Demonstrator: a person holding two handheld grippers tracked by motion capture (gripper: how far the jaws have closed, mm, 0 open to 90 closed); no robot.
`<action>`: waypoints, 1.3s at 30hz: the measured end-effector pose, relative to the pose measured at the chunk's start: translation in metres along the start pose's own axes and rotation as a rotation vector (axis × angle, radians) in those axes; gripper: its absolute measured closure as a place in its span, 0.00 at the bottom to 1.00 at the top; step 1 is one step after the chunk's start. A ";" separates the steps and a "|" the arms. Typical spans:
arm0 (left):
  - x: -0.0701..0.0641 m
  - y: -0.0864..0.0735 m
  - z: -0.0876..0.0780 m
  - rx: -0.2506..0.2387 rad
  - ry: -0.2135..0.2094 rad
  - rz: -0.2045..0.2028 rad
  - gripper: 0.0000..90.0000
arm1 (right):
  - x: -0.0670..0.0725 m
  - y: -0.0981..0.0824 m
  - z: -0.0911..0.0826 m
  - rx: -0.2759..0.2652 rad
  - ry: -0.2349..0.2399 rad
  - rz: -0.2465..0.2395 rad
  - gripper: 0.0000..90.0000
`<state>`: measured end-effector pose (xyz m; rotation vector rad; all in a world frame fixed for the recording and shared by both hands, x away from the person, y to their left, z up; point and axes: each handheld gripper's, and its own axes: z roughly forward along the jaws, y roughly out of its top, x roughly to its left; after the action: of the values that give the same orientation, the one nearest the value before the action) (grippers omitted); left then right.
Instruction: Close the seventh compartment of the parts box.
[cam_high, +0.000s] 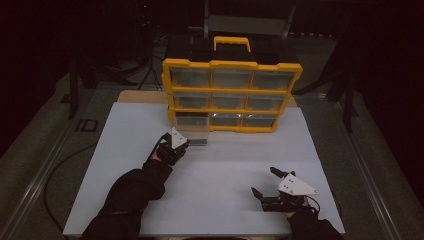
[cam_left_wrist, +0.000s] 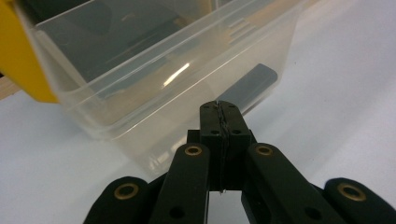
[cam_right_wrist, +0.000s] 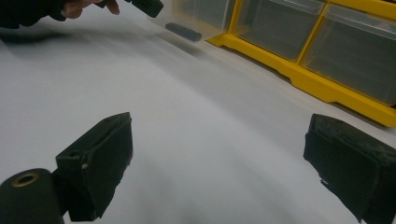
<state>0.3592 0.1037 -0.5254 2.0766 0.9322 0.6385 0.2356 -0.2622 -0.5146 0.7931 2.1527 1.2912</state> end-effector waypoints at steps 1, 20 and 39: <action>0.000 0.000 0.001 0.001 -0.003 -0.004 1.00 | 0.000 0.000 0.000 0.000 0.000 0.001 0.09; 0.004 0.008 0.005 -0.007 0.011 -0.019 1.00 | 0.000 0.000 0.000 0.000 0.000 0.000 0.09; 0.011 0.015 0.010 0.000 0.027 -0.020 1.00 | 0.000 0.000 0.000 -0.001 -0.001 0.001 0.09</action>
<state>0.3791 0.1010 -0.5178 2.0612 0.9667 0.6577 0.2357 -0.2624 -0.5146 0.7938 2.1515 1.2916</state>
